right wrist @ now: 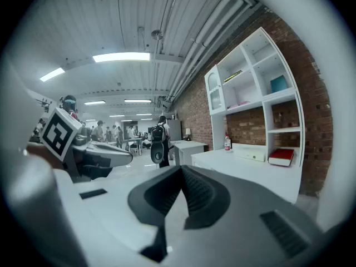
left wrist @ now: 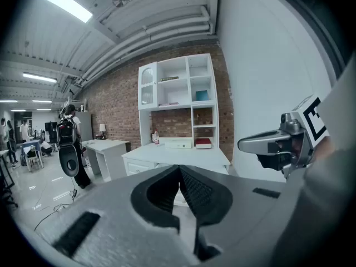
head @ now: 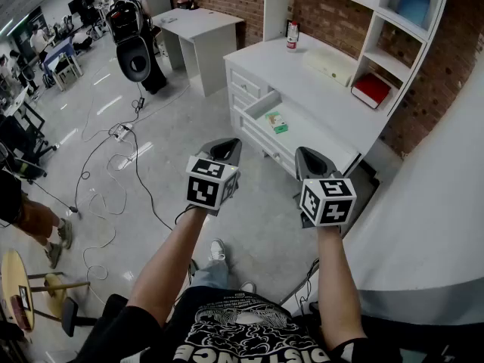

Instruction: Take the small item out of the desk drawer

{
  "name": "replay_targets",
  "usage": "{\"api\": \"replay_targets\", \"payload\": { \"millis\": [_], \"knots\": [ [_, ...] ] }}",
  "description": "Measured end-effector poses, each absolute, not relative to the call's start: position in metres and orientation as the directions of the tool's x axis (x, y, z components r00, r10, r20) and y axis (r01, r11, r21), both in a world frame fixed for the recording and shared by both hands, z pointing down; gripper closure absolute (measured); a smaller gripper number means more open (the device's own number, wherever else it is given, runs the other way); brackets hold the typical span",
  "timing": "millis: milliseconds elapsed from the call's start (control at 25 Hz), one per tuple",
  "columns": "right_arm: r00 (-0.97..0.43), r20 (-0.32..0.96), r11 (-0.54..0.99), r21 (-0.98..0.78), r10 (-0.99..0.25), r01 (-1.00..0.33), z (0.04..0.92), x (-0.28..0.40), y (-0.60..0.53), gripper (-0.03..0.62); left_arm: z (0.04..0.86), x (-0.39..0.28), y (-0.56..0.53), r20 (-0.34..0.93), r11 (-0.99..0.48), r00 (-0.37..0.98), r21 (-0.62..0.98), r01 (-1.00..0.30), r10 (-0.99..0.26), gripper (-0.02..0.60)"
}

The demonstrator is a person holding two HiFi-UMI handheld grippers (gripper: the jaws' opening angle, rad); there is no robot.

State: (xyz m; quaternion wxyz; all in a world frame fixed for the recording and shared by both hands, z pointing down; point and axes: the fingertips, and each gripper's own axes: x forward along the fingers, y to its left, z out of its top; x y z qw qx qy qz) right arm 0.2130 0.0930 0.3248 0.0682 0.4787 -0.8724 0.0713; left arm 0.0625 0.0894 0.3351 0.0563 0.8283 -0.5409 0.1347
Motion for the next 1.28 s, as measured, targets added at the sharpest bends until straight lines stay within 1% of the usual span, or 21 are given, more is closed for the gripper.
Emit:
{"api": "replay_targets", "payload": {
  "millis": [280,560,880,1160,1280],
  "knots": [
    [-0.516,0.189,0.516,-0.055,-0.835,-0.855,0.325,0.204,0.065,0.588,0.334,0.054,0.058,0.277,-0.429,0.4,-0.054,-0.902,-0.874,0.574],
    [-0.499,0.222,0.503,-0.046,-0.838,-0.863,0.332,0.19,0.02,0.539,0.338,0.047,0.008,0.264,-0.464,0.44,-0.032,-0.885,-0.858,0.574],
    [-0.484,0.267,0.492,-0.042,-0.833,-0.87,0.337,0.161,-0.036,0.465,0.334,0.033,-0.059,0.247,-0.507,0.488,-0.015,-0.862,-0.837,0.575],
    [-0.454,0.304,0.462,-0.047,-0.838,-0.885,0.342,0.139,-0.094,0.414,0.336,0.014,-0.123,0.26,-0.555,0.533,-0.011,-0.832,-0.805,0.577],
    [-0.442,0.311,0.451,-0.046,-0.841,-0.891,0.344,0.129,-0.115,0.381,0.338,0.003,-0.149,0.268,-0.566,0.544,-0.005,-0.824,-0.795,0.575]
  ]
}}
